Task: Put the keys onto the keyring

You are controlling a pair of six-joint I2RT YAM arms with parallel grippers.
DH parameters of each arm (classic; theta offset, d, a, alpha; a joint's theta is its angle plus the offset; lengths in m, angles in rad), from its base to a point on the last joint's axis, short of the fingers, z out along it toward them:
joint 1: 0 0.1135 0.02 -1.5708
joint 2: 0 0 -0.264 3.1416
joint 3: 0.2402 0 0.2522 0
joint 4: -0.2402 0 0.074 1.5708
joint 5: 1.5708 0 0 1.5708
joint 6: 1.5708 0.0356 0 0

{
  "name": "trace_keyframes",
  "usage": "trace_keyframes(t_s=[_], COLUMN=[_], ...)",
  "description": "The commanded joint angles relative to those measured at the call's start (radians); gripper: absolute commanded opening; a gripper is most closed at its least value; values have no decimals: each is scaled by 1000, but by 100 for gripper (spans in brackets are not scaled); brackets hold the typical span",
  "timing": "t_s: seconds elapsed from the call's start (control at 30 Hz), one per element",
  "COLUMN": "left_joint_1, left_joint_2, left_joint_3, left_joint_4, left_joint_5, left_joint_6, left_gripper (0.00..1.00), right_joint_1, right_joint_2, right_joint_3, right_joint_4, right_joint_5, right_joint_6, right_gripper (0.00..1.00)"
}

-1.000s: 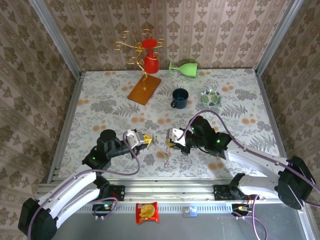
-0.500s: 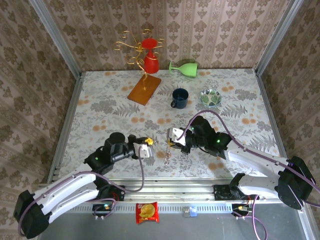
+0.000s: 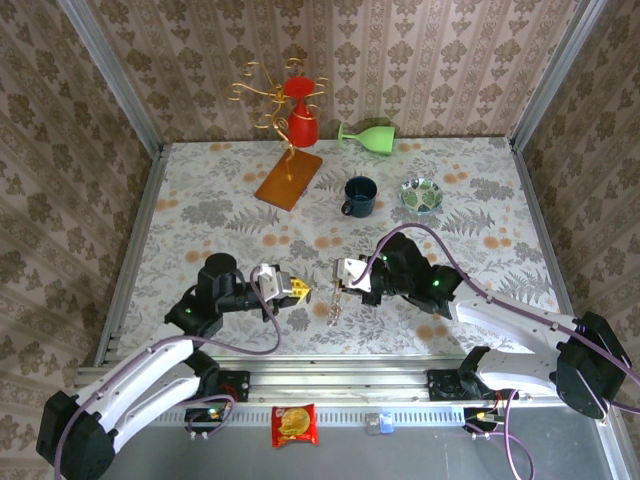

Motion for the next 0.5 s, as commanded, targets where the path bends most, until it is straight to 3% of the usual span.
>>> trace_keyframes(t_s=[0.0, 0.27, 0.47], left_joint_1=[6, 3, -12], left_joint_2=[25, 87, 96], left_joint_3=[40, 41, 38], left_joint_4=[23, 97, 100], left_joint_5=[111, 122, -40], left_joint_6=[-110, -240, -289], left_gripper=[0, 0, 0], right_joint_1=[22, 66, 69], right_joint_2=[5, 18, 9], right_joint_3=[50, 57, 40], right_joint_4=[16, 69, 70], right_joint_5=[47, 40, 107], right_joint_6=[-61, -69, -35], right_gripper=[0, 0, 0])
